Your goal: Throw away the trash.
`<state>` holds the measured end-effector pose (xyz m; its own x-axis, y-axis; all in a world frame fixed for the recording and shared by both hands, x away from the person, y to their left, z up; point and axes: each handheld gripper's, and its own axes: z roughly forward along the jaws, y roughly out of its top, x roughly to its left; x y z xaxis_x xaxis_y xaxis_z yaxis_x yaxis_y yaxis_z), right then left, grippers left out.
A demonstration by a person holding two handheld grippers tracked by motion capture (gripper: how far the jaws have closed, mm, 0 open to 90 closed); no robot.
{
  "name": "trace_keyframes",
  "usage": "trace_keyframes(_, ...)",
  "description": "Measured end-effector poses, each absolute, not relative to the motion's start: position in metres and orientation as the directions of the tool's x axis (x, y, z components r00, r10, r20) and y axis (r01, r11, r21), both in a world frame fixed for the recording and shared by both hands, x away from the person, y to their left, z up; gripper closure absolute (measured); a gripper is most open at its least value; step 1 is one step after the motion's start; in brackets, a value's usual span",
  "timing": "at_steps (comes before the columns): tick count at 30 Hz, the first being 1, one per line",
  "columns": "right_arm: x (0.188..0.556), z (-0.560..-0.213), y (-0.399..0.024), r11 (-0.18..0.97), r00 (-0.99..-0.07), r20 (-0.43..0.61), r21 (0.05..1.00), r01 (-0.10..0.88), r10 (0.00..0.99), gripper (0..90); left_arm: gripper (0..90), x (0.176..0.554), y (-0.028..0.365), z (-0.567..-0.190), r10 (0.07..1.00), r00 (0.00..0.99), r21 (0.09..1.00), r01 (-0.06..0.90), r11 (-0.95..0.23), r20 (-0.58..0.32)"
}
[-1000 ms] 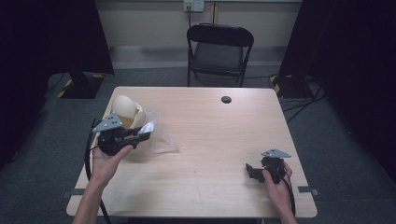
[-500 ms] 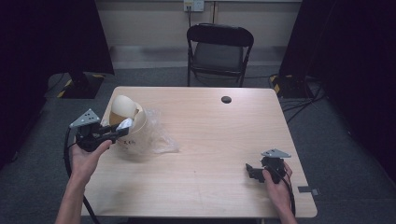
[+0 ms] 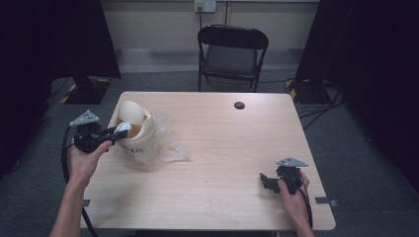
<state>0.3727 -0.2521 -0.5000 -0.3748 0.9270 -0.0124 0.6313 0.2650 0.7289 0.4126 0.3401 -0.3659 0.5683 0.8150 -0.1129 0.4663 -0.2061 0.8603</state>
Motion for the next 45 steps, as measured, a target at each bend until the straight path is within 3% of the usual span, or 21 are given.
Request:
trace_keyframes(16, 0.373, -0.5, -0.252, 0.265, -0.375, -0.012, 0.729, 0.631, 0.927, 9.5, 63.6, 0.43, 0.327, -0.374, 0.812, 0.579, 0.827, 0.493, -0.272, -0.078)
trace_keyframes(27, 0.373, -0.5, -0.252, 0.265, -0.375, -0.012, 0.729, 0.631, 0.927, 9.5, 49.8, 0.444, 0.318, -0.377, 0.828, 0.552, 0.802, 0.536, -0.264, -0.097)
trace_keyframes(31, 0.373, -0.5, -0.252, 0.265, -0.375, -0.013, 0.729, 0.631, 0.927, 9.5, 49.1, 0.446, 0.317, -0.38, 0.832, 0.546, 0.801, 0.542, -0.256, -0.103)
trace_keyframes(36, 0.373, -0.5, -0.252, 0.265, -0.375, -0.012, 0.729, 0.631, 0.927, 9.5, 37.9, 0.444, 0.318, -0.377, 0.833, 0.54, 0.819, 0.528, -0.224, -0.12)
trace_keyframes(45, 0.373, -0.5, -0.252, 0.265, -0.375, -0.012, 0.729, 0.631, 0.927, 9.5, 37.6, 0.442, 0.322, -0.375, 0.831, 0.539, 0.826, 0.525, -0.205, -0.137)
